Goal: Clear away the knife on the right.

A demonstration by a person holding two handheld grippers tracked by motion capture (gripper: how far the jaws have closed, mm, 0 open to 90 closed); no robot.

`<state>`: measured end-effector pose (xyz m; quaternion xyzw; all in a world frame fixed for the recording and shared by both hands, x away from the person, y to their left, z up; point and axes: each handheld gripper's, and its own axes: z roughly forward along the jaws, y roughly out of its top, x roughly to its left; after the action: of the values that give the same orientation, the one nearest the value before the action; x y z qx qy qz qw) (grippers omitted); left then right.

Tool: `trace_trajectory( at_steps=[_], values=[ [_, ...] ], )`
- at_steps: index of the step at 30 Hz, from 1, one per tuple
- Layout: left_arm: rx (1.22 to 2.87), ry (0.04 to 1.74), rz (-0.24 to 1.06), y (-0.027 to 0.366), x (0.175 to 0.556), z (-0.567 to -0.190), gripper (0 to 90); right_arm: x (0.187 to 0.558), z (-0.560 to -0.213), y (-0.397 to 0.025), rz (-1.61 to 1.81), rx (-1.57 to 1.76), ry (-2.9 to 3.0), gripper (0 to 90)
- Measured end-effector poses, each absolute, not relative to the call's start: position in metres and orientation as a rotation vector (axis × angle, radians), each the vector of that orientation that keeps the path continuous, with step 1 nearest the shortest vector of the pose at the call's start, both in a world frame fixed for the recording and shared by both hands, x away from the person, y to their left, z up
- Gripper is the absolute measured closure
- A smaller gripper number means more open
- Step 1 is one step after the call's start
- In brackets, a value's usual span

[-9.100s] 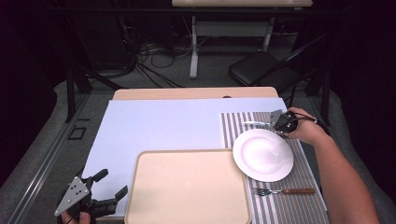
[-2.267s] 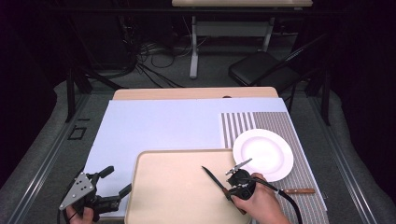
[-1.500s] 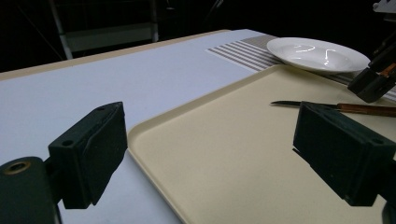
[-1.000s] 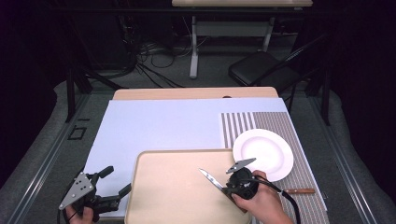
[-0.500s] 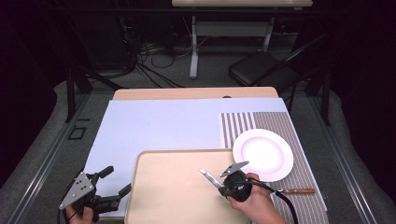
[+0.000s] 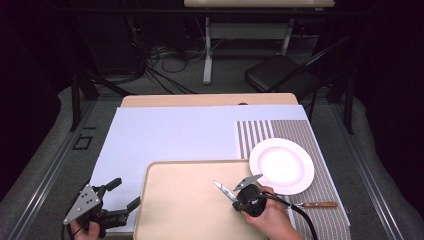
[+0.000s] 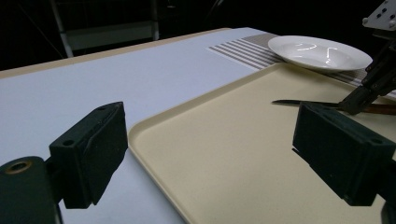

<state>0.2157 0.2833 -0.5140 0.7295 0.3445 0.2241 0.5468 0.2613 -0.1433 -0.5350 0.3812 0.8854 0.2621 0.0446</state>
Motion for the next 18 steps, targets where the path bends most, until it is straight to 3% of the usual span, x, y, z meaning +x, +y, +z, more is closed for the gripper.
trace_trajectory(
  at_steps=[18],
  values=[
    [1.727,0.817,0.532,0.2833,0.2156,-0.5143,10.6,0.2682,-0.5371,-0.1534,0.813,1.255,2.668,90.0]
  ],
)
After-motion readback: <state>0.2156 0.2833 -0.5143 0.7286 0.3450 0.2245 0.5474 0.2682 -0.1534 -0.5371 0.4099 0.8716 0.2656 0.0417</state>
